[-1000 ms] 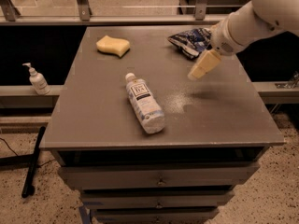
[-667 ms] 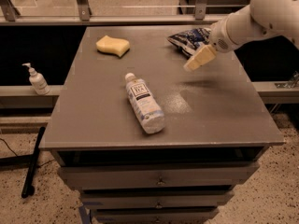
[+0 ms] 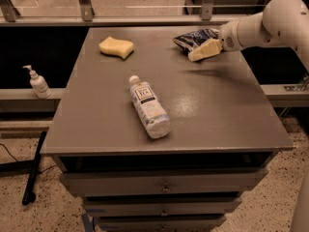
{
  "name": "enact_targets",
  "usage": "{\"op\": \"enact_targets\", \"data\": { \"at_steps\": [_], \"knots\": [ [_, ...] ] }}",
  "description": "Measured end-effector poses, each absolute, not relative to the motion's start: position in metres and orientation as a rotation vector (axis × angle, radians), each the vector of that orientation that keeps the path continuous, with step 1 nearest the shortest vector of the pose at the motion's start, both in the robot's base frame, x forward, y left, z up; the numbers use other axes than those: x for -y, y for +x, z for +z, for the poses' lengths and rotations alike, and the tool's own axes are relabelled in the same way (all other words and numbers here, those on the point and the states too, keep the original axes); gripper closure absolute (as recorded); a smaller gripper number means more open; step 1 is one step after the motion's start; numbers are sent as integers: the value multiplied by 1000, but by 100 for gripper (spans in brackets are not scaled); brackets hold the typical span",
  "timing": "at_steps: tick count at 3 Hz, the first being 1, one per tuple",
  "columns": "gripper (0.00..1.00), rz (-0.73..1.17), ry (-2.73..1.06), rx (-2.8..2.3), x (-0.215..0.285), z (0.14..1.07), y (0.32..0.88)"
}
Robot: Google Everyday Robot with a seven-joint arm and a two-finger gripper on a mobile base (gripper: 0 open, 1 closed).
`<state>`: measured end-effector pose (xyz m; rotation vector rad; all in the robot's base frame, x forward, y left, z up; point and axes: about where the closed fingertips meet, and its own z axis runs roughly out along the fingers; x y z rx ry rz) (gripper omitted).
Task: Move blue chip bag near blue plastic bottle
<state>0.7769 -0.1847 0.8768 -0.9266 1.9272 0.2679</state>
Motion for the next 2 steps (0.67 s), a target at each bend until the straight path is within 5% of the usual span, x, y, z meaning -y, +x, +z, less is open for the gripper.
{"op": "enact_targets", "data": {
  "at_steps": [1,2],
  "knots": [
    [0,334,-868,-1928,181,864,789],
    [18,373,-861,-1926,170,853,795]
  ]
}}
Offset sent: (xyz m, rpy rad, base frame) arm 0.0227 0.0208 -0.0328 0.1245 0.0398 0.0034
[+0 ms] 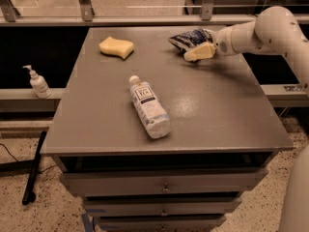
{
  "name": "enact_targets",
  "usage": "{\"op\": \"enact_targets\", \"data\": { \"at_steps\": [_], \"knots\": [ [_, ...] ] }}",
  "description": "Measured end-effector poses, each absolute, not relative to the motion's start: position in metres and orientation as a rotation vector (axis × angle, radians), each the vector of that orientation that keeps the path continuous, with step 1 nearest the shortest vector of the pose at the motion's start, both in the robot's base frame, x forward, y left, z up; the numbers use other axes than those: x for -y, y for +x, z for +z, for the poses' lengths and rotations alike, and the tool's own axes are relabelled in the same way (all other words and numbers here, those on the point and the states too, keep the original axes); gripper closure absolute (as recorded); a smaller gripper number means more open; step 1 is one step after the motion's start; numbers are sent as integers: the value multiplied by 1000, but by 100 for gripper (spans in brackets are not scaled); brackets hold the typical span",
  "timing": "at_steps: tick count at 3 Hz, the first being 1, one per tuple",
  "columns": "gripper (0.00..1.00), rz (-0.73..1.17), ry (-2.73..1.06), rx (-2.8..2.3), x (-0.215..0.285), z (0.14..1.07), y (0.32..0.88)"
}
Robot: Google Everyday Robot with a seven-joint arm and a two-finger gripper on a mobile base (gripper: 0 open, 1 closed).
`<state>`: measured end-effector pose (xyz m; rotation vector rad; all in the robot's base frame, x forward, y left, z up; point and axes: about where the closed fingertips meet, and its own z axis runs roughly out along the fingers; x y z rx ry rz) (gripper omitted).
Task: Move blue chip bag near blue plastic bottle
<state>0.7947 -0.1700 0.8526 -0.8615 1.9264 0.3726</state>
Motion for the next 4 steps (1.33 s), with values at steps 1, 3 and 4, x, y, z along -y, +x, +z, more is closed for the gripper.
{"op": "enact_targets", "data": {
  "at_steps": [1,3,4],
  "knots": [
    [41,388,-875,-1923,162,844,795],
    [96,376,-940,-1852,160,860,780],
    [100,380,-975,-1826,158,866,767]
  ]
}}
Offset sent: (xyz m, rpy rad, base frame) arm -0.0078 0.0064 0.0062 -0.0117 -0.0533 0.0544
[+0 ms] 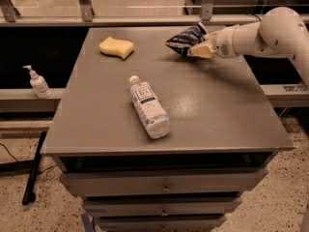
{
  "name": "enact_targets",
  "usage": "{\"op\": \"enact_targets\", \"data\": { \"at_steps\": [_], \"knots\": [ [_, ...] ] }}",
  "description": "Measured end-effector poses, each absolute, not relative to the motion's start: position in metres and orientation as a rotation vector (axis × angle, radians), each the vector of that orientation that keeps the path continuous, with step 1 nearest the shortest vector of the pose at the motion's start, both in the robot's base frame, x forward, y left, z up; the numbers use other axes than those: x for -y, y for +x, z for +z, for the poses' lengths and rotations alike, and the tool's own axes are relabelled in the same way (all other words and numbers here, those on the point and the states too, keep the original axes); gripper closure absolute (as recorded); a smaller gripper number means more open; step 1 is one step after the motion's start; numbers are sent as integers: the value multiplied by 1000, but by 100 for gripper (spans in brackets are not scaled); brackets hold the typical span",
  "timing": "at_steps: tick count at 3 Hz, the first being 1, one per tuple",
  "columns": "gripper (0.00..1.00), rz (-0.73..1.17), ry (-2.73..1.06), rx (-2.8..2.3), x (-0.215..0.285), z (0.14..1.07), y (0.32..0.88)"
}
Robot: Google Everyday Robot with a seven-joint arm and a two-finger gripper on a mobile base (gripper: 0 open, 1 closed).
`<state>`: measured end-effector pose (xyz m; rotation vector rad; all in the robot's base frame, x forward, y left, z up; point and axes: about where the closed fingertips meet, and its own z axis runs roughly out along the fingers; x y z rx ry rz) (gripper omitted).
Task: Move blue chip bag near blue plastic bottle
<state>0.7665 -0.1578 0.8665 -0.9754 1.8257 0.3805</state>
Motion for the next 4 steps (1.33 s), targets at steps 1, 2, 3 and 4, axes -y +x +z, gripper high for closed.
{"op": "enact_targets", "data": {
  "at_steps": [1,2,3,4],
  "knots": [
    [100,413,-1068,-1767,148,884,742],
    [100,465,-1223,-1688,135,903,708],
    [100,522,-1430,-1601,119,904,673],
    [100,590,-1633,-1507,109,892,639]
  ]
}}
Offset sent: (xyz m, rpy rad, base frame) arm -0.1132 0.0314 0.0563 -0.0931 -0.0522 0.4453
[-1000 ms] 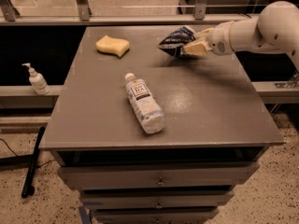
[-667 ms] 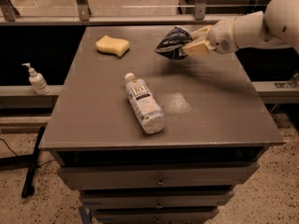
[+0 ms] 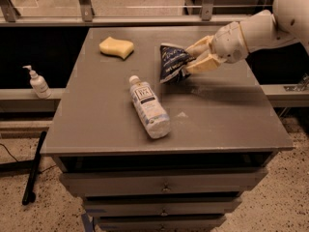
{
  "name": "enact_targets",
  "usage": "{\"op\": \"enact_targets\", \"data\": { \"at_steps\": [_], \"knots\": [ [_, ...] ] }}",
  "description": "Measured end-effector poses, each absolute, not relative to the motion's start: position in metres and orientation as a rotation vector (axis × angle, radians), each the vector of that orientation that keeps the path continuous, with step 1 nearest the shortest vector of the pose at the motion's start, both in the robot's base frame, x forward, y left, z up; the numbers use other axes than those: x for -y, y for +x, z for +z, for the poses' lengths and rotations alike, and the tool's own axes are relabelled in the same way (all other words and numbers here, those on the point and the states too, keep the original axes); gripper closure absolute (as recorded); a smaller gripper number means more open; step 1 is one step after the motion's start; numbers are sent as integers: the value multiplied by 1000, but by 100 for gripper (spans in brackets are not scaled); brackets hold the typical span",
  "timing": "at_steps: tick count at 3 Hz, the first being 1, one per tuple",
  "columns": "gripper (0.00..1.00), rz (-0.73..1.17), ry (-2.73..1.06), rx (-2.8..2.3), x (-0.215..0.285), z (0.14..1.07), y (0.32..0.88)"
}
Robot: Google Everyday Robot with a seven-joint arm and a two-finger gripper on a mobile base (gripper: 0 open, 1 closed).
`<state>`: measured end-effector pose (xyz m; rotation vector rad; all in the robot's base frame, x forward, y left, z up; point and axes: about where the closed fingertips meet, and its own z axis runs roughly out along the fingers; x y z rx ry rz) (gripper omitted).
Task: Move blue chip bag near blue plastic bottle
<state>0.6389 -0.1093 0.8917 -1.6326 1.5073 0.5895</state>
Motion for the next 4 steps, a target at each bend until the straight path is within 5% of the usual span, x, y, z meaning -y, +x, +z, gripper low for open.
{"op": "enact_targets", "data": {
  "at_steps": [4],
  "knots": [
    [100,745,-2027,-1093,72,884,560]
  ]
}}
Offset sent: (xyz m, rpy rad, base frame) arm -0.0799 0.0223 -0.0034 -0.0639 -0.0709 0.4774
